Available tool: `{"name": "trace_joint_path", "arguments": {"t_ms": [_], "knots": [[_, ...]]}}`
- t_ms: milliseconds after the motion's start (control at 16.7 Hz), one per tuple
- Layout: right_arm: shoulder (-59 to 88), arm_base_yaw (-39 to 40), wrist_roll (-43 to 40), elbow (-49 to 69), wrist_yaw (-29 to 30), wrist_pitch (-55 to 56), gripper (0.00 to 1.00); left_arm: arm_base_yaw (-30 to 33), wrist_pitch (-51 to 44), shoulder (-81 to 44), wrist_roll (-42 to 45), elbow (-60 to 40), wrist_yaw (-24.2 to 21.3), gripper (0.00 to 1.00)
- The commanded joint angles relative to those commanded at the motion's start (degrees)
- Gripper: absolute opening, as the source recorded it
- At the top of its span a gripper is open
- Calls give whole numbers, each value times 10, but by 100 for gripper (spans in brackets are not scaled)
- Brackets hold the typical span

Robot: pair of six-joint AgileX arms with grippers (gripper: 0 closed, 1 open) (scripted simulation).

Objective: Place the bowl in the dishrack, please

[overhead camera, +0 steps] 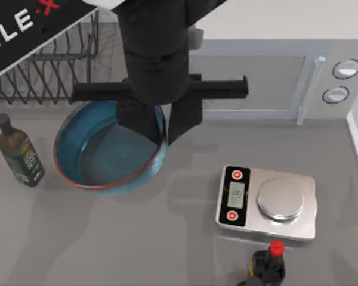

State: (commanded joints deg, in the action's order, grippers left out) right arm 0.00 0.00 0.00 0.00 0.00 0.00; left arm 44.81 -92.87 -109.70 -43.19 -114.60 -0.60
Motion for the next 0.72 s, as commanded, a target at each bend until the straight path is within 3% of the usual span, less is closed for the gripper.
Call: {"name": "trace_joint_path", "arguments": {"t_ms": [300,720], "knots": [[0,0,0,0,0,0,100,-95,132,99,82,90,-27,0],[0,0,0,0,0,0,100,-330,491,340,246,298,-80,0]]}}
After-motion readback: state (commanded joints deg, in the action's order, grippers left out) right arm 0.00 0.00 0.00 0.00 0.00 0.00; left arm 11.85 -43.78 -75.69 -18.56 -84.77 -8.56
